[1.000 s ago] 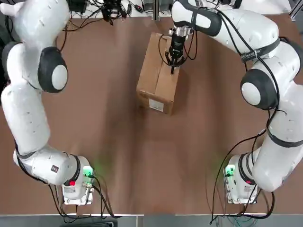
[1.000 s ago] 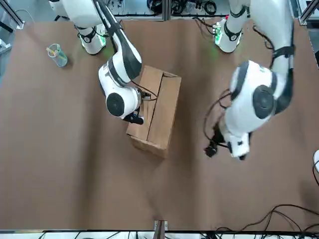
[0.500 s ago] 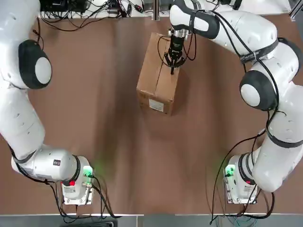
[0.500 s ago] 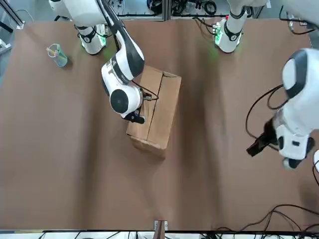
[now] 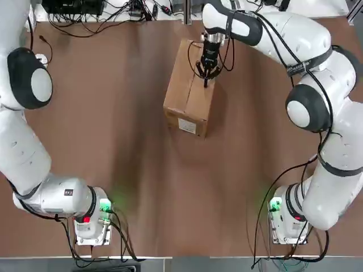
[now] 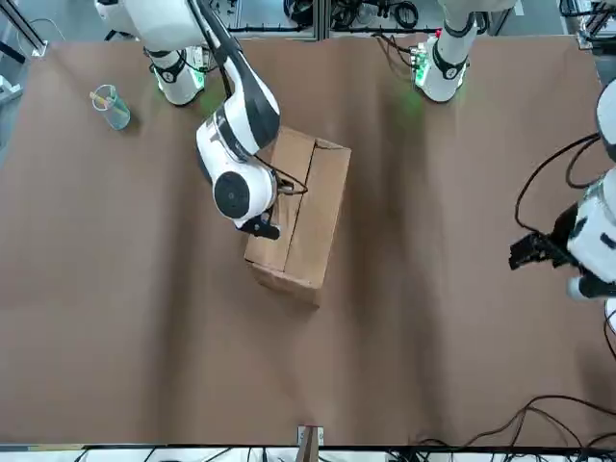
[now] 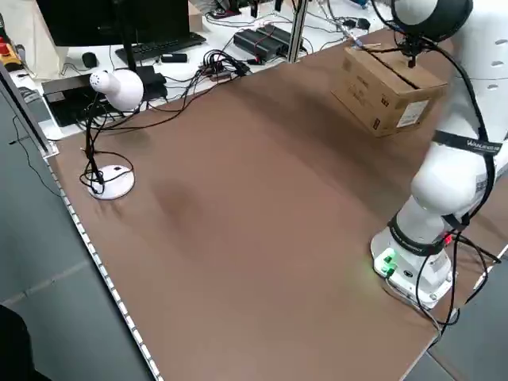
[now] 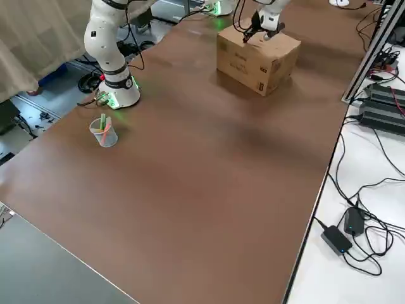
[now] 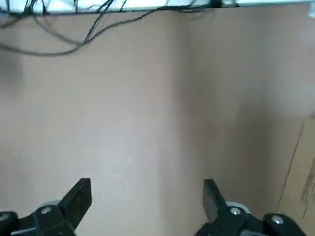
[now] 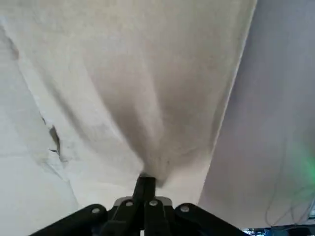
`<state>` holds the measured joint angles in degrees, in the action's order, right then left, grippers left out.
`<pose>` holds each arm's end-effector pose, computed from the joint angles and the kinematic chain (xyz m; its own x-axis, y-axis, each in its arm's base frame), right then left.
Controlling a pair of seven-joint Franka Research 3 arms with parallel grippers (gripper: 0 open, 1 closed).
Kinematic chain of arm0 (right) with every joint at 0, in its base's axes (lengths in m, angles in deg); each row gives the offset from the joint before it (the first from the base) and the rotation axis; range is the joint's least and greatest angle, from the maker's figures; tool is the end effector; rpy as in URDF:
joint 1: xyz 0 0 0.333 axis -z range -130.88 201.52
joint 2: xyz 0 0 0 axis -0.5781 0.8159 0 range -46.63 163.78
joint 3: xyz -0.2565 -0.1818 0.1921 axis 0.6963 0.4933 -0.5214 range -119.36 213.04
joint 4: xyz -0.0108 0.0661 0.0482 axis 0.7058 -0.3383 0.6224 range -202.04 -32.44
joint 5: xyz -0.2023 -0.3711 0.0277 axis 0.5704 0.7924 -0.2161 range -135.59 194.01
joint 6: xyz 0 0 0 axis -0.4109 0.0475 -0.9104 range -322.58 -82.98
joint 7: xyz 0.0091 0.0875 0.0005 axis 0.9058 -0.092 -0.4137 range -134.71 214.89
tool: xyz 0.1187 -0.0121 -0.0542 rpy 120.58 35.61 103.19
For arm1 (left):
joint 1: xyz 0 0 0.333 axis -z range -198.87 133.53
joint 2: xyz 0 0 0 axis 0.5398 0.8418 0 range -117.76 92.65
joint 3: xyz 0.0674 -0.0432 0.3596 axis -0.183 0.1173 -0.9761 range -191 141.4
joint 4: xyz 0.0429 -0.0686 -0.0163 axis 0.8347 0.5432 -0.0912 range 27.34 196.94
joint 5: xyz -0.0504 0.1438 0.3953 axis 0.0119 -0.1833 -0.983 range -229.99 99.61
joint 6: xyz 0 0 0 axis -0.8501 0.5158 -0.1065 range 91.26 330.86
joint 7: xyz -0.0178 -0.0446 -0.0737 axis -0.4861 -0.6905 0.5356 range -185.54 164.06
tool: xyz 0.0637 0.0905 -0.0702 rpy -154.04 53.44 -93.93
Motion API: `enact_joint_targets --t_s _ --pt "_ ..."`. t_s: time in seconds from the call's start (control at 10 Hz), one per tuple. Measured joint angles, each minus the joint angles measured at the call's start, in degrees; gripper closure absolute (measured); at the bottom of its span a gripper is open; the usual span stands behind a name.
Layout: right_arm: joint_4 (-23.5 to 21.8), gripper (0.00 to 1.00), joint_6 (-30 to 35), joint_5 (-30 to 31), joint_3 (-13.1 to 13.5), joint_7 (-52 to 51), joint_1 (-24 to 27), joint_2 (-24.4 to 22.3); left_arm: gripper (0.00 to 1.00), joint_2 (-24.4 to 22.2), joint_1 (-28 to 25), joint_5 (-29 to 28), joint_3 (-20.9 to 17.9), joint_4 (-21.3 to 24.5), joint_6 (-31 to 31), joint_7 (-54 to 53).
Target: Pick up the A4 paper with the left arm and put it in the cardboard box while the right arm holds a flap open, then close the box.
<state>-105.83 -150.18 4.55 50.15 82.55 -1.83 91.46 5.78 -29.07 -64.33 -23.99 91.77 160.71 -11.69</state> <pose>0.5678 0.4539 0.3675 0.8414 -0.2029 -0.5010 -0.2477 -0.9685 -0.0237 0.7063 -0.0545 0.6206 0.9917 -0.0909 0.0906 -0.0929 -0.9955 0.0178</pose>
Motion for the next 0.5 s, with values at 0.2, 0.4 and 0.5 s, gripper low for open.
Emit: enact_joint_targets --t_s 0.2,0.4,0.5 --pt "3.8 0.99 2.34 0.0 0.01 1.31 -0.03 1.4 0.0 -8.07 1.55 0.0 -0.18 7.06 -0.11 -0.56" --pt "6.55 0.99 6.96 0.0 0.17 1.98 -0.01 1.39 0.0 -14.05 2.91 0.0 -0.85 14.08 0.84 -0.01" --pt "7.9 0.99 9.64 0.05 0.72 2.09 0.21 0.74 0.0 -14.83 3.05 0.0 -0.85 15.94 2.34 1.51"
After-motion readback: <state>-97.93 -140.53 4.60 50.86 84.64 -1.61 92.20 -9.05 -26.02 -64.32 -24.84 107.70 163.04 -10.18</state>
